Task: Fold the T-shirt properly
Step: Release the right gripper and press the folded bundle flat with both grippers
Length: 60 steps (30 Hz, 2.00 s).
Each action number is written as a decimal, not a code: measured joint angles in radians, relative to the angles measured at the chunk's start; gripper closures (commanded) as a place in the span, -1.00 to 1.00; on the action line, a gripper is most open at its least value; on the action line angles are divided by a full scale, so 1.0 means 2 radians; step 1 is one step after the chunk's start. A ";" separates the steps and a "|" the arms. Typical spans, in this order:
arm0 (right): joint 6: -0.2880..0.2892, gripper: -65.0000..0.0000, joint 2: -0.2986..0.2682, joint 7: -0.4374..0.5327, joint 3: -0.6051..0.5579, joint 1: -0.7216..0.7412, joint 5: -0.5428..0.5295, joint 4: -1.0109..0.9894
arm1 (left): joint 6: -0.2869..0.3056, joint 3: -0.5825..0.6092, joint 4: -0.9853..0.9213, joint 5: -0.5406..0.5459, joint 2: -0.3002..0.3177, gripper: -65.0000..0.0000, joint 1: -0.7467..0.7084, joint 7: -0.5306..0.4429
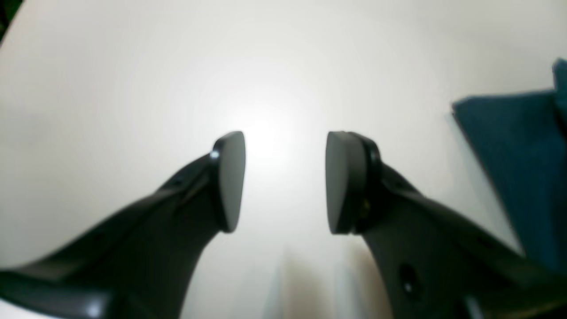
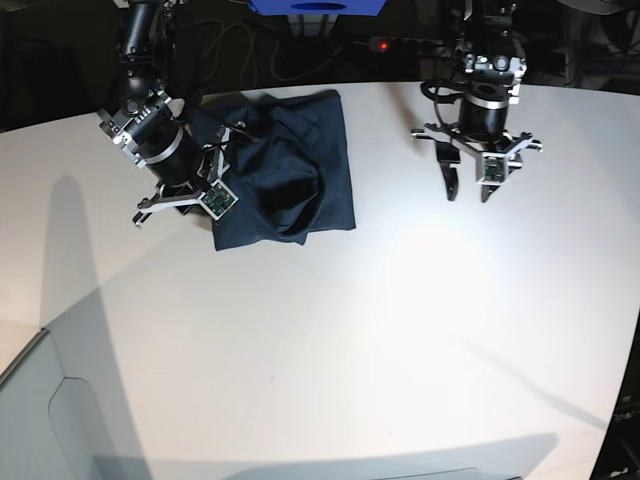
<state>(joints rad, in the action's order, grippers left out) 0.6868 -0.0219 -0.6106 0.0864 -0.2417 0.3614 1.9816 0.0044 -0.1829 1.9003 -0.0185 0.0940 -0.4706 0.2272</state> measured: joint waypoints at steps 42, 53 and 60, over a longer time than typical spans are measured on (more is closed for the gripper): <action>0.000 1.00 -0.040 0.061 -0.179 -0.103 0.004 -0.025 | -0.002 -0.051 0.000 0.001 0.002 0.12 0.002 0.000; 0.000 1.00 -0.002 0.067 -0.166 -0.043 0.000 -0.048 | 0.001 -0.088 0.000 0.009 -0.001 0.12 -0.011 0.000; 0.000 1.00 0.034 0.064 -0.165 -0.003 0.001 -0.146 | -0.003 -0.123 0.000 0.106 0.000 -0.01 -0.029 0.000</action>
<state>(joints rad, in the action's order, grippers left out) 0.6872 0.0452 -0.4831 -0.2432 -0.2474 0.3634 1.6905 -0.0013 -0.4286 1.8999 0.1940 0.0940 -0.5293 0.2272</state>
